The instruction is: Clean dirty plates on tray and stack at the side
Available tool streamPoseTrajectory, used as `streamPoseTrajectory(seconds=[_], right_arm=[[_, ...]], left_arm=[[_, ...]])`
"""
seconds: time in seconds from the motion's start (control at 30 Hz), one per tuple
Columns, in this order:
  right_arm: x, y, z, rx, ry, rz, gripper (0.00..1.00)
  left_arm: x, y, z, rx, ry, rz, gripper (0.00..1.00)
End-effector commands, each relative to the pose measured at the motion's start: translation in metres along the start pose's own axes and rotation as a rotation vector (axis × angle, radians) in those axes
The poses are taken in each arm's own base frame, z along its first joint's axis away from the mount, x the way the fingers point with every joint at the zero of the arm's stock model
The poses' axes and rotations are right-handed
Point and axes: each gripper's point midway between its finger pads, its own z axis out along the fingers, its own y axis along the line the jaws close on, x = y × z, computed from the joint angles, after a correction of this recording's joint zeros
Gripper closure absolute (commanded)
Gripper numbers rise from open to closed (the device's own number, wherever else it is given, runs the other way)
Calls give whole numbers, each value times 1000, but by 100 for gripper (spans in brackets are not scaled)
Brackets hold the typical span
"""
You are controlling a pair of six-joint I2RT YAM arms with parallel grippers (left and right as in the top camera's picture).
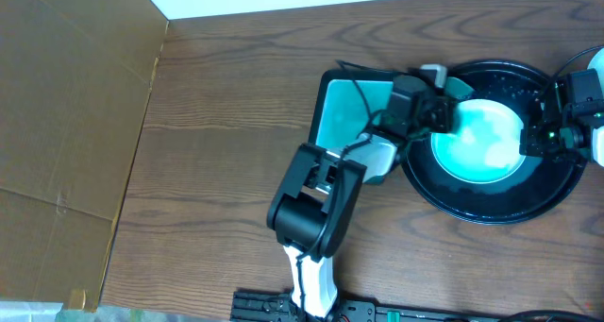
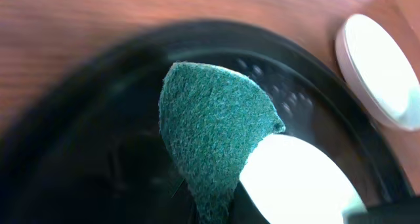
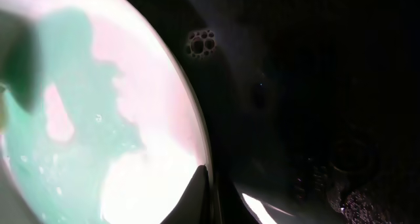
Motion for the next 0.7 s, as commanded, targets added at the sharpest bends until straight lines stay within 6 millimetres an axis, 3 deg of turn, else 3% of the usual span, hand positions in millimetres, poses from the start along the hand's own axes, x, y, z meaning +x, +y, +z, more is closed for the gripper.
streamPoseTrajectory(seconds=[0.0, 0.1, 0.13, 0.27, 0.33, 0.53, 0.67], right_arm=[[-4, 2, -2, -6, -9, -11, 99], [-4, 2, -2, -6, -8, -11, 99], [-4, 2, -2, -6, -10, -12, 99], [-7, 3, -2, -9, -20, -15, 99], [-9, 4, -2, -12, -28, -17, 99], [-9, 4, -2, -12, -29, -18, 99], [-9, 4, -2, -12, -28, -17, 99]], left_arm=[[-46, 11, -30, -33, -106, 2, 93], [-70, 20, -59, -67, -143, -21, 93], [-79, 31, -80, -110, -148, -48, 92], [-83, 60, -120, -204, -123, -125, 93], [-73, 85, -141, -272, -78, -196, 93], [-23, 167, -171, -593, 48, -343, 93], [4, 186, -161, -615, 127, -389, 93]])
